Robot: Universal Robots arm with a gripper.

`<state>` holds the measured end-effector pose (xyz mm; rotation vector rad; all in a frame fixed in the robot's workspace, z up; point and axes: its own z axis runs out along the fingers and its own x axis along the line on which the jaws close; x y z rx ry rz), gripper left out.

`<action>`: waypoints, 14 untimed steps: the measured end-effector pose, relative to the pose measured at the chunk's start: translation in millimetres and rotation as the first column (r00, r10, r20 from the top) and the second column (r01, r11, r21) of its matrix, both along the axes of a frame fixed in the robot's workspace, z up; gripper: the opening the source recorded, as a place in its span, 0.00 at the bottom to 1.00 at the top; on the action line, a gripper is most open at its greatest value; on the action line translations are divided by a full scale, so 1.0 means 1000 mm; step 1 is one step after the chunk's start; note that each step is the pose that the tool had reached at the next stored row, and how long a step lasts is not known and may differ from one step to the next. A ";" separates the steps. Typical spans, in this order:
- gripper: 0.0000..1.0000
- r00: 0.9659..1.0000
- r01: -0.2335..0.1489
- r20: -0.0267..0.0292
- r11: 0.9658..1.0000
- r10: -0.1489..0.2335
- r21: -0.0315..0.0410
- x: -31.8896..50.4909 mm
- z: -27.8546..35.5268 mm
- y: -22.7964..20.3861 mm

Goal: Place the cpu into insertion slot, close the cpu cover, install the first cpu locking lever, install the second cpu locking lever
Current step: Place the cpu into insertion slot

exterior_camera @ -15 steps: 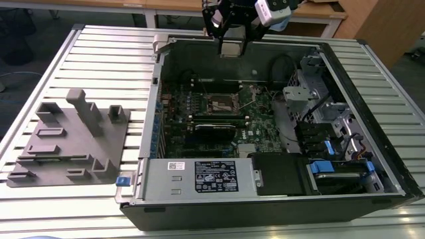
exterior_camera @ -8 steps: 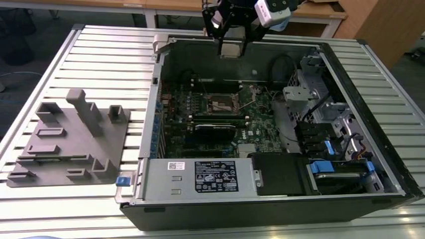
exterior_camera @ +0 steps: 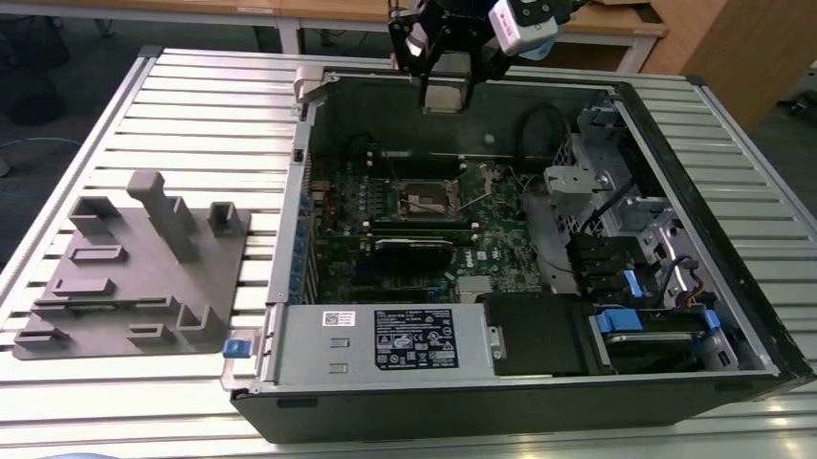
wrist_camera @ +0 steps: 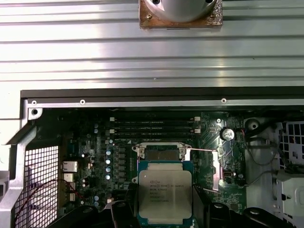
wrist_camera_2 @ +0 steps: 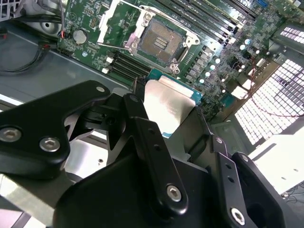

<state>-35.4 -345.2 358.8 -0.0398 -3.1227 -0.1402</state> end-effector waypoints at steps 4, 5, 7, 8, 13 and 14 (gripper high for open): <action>0.54 1.000 0.000 0.000 1.000 0.000 0.000 0.0000 -0.0001 0.0000; 0.54 1.000 0.000 0.000 1.000 0.000 0.000 0.0000 -0.0002 0.0000; 0.54 1.000 0.000 0.000 1.000 0.000 0.000 0.0000 -0.0002 0.0000; 0.54 1.000 0.000 0.000 1.000 0.000 0.000 0.0000 -0.0002 0.0000; 0.54 1.000 0.000 0.000 1.000 0.000 0.000 0.0000 -0.0004 0.0000; 0.54 1.000 0.000 0.000 1.000 0.000 0.000 0.0000 -0.0009 0.0000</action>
